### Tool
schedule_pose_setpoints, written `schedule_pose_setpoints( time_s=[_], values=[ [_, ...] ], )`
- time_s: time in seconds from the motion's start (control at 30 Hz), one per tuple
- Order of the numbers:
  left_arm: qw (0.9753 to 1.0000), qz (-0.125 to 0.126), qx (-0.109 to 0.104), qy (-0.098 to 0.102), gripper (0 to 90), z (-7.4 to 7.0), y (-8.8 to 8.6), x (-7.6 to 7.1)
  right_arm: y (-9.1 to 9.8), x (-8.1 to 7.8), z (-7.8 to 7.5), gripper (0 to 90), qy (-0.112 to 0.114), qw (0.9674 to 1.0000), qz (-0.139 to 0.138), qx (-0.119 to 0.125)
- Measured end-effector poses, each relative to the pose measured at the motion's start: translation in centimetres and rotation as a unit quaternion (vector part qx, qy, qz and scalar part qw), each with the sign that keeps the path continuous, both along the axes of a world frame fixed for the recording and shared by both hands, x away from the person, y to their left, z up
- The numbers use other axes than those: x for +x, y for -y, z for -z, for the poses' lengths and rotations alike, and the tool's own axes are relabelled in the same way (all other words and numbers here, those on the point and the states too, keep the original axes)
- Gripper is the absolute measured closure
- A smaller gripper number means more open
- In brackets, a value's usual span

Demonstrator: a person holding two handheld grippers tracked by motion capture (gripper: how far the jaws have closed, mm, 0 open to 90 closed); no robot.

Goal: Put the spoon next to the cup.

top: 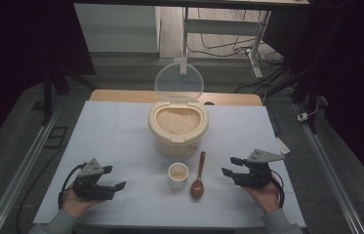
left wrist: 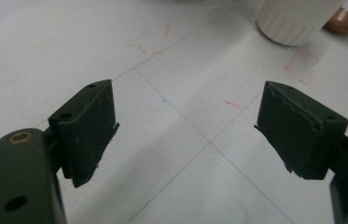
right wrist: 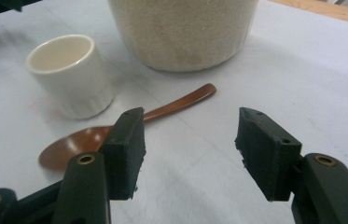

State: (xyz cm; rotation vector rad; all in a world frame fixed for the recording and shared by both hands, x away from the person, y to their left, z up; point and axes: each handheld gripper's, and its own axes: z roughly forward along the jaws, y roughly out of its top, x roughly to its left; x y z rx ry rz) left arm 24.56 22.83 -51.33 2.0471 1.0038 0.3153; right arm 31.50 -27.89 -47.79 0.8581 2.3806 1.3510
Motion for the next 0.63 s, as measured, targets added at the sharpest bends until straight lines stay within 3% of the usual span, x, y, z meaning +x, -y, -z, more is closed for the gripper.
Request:
schedule_pose_setpoints(
  time_s=[0.27, 0.37, 0.63],
  values=[
    [1.0000, -0.006, 0.000, 0.005, 18.9, 0.0, -0.1, 0.0, 1.6, -1.4, 0.2, 41.8, 0.004, 0.9999, -0.005, -0.008],
    [1.0000, -0.007, -0.001, 0.006, 18.8, -0.1, -0.2, 0.0, 1.8, -1.6, 0.3, 41.8, 0.006, 0.9997, -0.005, -0.021],
    [0.9999, -0.009, -0.001, 0.007, 18.4, -0.1, -0.2, 0.0, 2.1, -1.7, 0.3, 41.8, 0.012, 0.9997, -0.004, -0.022]
  ],
)
